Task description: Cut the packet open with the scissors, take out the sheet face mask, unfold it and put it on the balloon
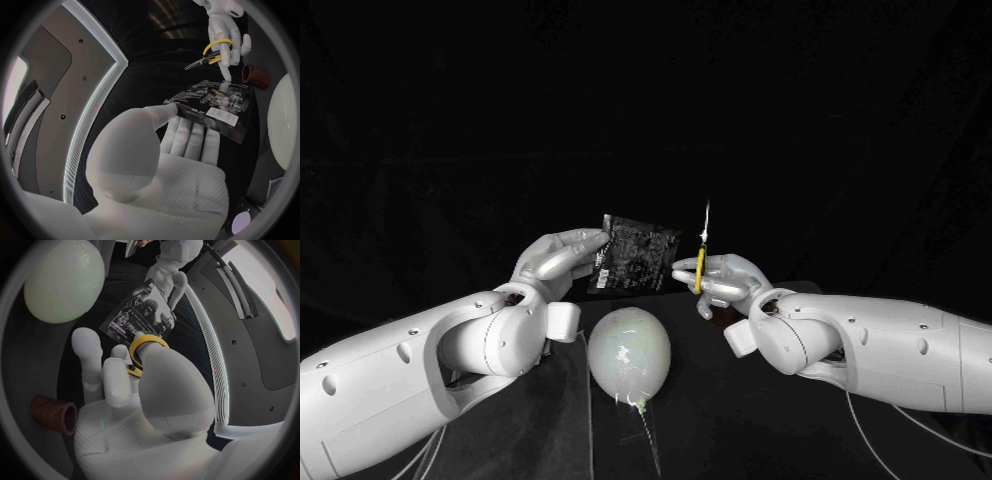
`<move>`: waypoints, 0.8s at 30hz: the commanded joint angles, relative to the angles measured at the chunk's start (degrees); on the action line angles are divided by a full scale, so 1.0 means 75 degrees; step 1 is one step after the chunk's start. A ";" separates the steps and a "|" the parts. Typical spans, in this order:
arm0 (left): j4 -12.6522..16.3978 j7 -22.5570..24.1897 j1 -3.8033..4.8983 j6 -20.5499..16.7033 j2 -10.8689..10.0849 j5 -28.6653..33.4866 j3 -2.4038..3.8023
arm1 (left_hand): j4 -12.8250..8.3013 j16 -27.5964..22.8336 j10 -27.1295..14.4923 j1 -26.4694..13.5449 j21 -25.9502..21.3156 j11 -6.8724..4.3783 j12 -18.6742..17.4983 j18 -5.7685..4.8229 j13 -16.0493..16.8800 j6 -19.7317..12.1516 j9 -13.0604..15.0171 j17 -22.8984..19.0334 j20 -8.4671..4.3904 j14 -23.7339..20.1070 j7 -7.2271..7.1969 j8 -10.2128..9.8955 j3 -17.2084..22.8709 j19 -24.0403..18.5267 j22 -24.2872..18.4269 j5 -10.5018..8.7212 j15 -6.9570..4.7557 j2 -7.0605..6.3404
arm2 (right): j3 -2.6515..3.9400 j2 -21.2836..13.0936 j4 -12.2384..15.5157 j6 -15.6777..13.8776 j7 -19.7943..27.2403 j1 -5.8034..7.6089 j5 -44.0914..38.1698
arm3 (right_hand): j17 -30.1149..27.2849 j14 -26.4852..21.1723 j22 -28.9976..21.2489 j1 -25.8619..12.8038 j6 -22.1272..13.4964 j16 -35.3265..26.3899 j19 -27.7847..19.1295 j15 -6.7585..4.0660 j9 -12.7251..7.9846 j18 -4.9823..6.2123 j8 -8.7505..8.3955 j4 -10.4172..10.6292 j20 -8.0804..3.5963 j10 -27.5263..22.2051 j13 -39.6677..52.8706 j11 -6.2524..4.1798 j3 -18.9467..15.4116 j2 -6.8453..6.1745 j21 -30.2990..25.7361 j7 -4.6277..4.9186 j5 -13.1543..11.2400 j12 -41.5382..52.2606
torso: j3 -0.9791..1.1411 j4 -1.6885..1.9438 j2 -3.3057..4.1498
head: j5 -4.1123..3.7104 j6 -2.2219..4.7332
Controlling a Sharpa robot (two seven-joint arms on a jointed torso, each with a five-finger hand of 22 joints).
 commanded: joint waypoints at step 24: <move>0.0362 0.0267 0.0016 0.0243 -0.0098 0.0057 0.0016 | -0.0041 -0.0039 0.0041 -0.0032 0.0051 0.0017 -0.0030 0.0161 -0.0010 -0.0016 0.1007 -0.0013 -0.0010 0.0059 0.0039 0.0061 -0.0009 0.0063 0.0010 0.0025 -0.0006 0.0077 | 0.0028 0.0180 -0.0174 0.0117 0.0023 0.0006 -0.0175 | 0.0009 0.0028 0.0038 0.0058 -0.2806 -0.0020 0.0005 0.0053 0.0079 0.0111 0.0075 -0.0034 -0.0018 0.3411 0.0856 -0.0964 -0.0021 0.0126 -0.0002 -0.0016 0.0017 0.4820 | -0.0005 0.0014 -0.0004 | -0.0007 -0.0053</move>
